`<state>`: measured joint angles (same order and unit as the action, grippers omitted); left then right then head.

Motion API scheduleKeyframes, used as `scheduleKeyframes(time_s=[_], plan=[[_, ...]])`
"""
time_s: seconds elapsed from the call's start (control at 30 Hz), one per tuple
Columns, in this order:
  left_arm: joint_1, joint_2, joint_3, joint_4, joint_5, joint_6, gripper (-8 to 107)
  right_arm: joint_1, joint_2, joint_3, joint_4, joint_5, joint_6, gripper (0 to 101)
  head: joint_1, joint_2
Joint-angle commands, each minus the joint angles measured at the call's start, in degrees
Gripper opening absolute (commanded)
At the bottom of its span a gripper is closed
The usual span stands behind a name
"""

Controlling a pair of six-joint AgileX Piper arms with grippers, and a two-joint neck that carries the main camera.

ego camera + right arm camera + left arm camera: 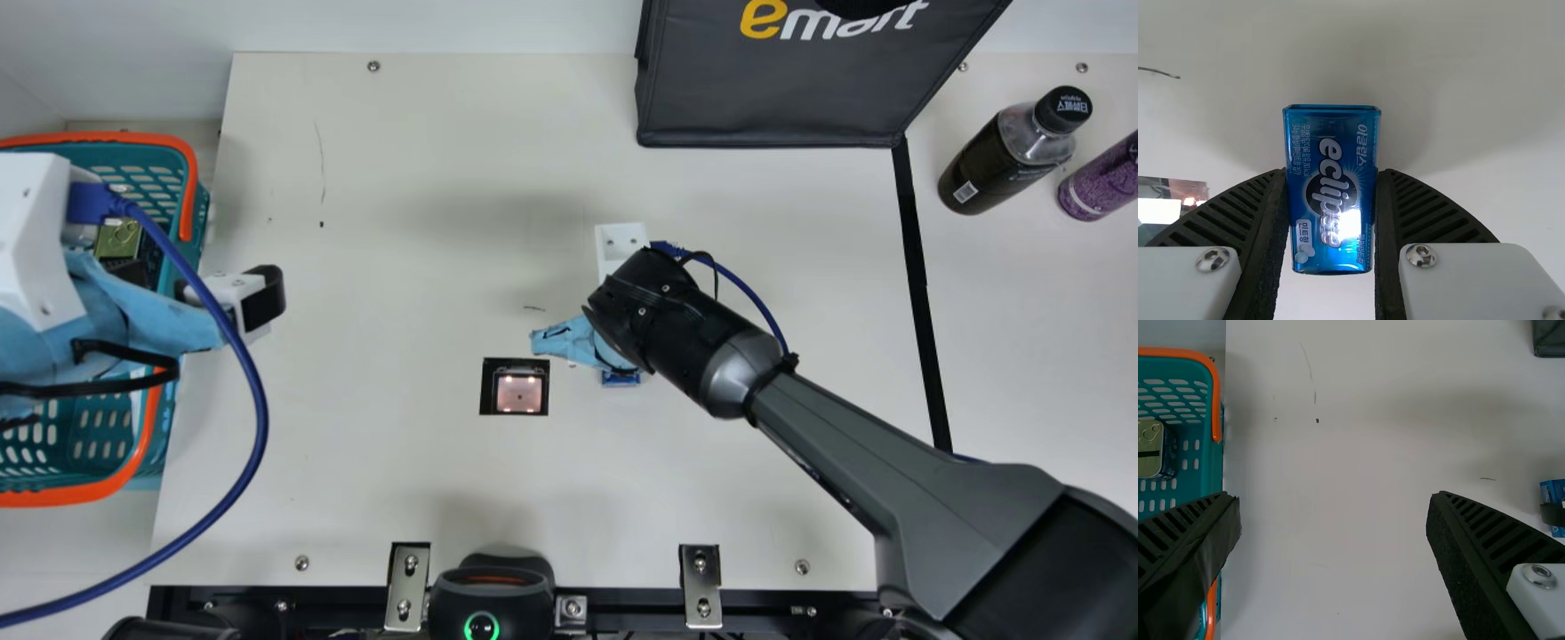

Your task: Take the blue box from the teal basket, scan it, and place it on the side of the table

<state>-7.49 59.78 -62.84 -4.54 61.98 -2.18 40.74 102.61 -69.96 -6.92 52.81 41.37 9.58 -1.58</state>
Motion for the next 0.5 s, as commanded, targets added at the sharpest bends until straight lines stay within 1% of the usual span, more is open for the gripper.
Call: scheduleKeyframes(time_s=[0.0, 0.37, 0.47], plan=[[0.0, 0.0, 0.0, 0.0, 0.0, 0.0, 90, 0.02, -0.26, -0.69, -0.13, 0.61, -0.27, 0, -1.66, 0.0], [0.0, 0.0, 0.0, 0.0, 0.0, 0.0, 90, 0.75, -1.73, -4.6, -0.17, 4.08, -1.16, 0, -1.66, 0.0], [0.0, 0.0, 0.0, 0.0, 0.0, 0.0, 90, 0.69, -2.09, -4.88, -0.16, 4.57, -1.35, 0, -1.66, -4.01]])
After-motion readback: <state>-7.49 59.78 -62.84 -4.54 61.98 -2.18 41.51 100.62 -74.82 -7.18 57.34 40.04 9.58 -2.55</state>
